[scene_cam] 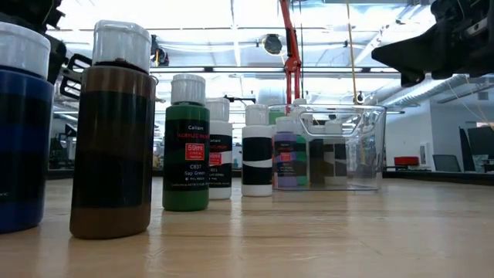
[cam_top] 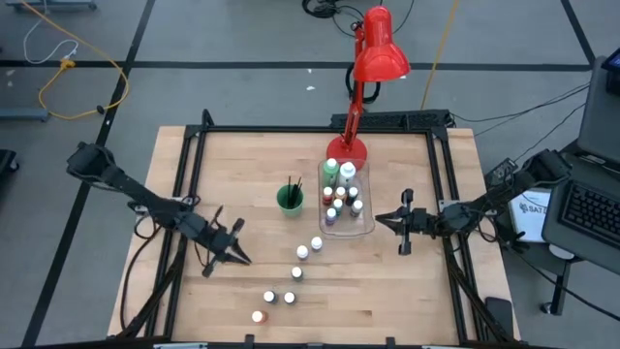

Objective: Pick & Place Paint Supplies
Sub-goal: Put the blue paint bottle into the transparent bin

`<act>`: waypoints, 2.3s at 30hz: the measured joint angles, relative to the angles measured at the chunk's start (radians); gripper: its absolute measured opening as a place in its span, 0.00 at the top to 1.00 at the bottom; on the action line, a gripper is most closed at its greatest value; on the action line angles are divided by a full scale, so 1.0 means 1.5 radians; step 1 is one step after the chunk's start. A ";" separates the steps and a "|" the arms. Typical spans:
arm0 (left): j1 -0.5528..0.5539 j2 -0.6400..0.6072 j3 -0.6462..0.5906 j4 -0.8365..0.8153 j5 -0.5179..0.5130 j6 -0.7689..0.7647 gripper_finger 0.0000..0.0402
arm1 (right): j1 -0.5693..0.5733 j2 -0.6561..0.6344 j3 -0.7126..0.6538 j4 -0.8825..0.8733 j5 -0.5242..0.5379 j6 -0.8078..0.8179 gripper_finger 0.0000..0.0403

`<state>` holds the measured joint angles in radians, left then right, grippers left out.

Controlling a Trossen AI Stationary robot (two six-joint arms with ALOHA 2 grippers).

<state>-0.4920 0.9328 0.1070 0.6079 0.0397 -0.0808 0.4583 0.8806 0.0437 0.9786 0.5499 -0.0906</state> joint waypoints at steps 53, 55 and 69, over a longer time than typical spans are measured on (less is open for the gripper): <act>-0.011 0.422 0.295 -0.038 0.152 0.089 0.60 | -0.001 0.006 -0.001 -0.018 0.000 0.018 0.95; -0.011 0.422 0.295 -0.038 0.164 0.106 0.70 | 0.000 0.006 -0.001 -0.018 0.000 0.018 0.95; 0.068 0.223 0.348 -0.200 0.159 0.110 0.77 | 0.000 0.006 -0.001 -0.018 0.000 0.017 0.95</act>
<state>-0.3903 1.2679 0.6294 0.3079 0.2789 0.0836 0.4579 0.8890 0.0422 0.9509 0.5495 -0.0644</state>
